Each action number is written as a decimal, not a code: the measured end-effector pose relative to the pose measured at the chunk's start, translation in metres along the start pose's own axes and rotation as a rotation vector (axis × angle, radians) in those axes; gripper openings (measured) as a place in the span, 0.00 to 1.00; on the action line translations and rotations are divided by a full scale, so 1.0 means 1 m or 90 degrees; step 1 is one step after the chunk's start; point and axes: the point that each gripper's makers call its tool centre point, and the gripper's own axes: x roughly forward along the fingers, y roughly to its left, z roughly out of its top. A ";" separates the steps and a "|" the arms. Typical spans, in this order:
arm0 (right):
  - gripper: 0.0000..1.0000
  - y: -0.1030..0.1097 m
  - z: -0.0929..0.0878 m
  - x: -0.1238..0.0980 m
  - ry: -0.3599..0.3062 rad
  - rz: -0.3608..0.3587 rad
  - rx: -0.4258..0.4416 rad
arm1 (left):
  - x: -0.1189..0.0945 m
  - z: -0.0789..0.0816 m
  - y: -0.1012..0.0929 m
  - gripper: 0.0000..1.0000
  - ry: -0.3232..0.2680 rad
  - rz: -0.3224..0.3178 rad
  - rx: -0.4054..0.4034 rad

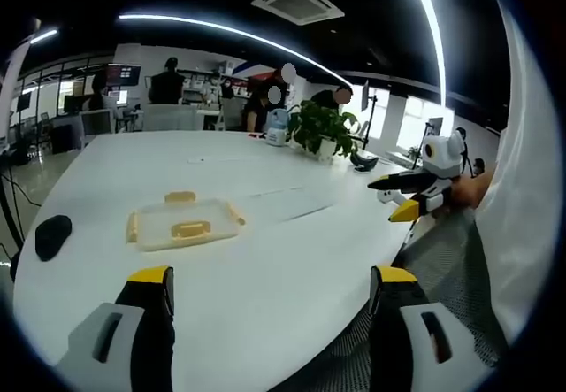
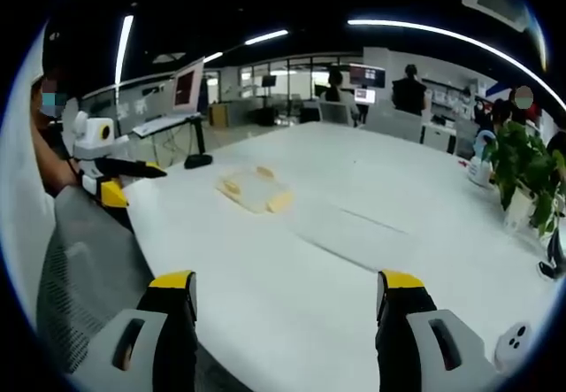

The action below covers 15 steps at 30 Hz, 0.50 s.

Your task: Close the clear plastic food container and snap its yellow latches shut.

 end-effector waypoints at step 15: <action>0.84 0.005 0.001 0.000 -0.001 0.015 -0.006 | -0.001 0.002 0.000 0.93 0.000 0.004 0.008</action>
